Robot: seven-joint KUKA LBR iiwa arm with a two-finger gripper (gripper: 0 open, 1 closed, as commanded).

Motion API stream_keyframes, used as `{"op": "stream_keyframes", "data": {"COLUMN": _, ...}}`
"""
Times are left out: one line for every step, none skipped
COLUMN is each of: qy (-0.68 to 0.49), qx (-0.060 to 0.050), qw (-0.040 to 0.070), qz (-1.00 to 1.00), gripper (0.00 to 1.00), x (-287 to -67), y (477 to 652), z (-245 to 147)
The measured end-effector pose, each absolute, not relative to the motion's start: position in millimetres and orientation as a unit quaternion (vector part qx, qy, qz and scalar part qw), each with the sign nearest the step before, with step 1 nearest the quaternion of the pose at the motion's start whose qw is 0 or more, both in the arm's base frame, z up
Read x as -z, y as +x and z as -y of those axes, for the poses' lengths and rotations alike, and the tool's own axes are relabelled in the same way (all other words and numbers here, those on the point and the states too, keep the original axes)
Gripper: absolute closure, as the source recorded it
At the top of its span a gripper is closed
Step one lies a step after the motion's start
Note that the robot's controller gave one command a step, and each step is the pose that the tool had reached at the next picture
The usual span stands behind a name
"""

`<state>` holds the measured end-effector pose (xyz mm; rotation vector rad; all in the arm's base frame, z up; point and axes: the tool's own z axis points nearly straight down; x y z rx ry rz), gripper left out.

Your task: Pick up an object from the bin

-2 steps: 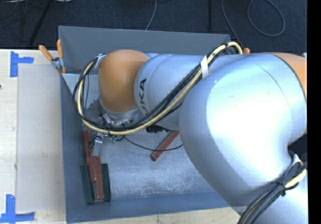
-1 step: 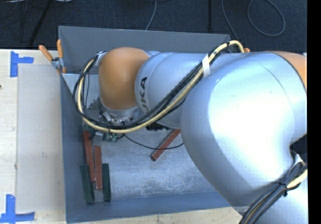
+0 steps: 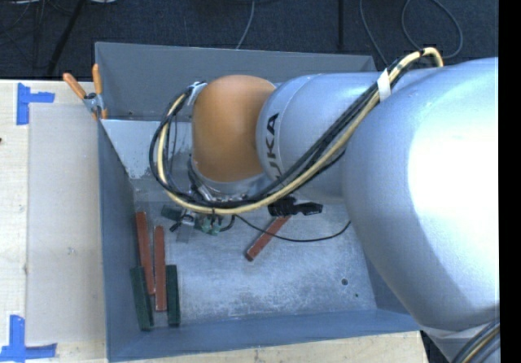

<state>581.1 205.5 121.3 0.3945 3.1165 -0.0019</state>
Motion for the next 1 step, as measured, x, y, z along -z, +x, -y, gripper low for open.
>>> {"op": "stream_keyframes", "data": {"qy": 0.114, "qx": -0.003, "qw": 0.004, "qz": -0.993, "gripper": 1.00, "x": -227.8, "y": 603.8, "z": -236.8}}
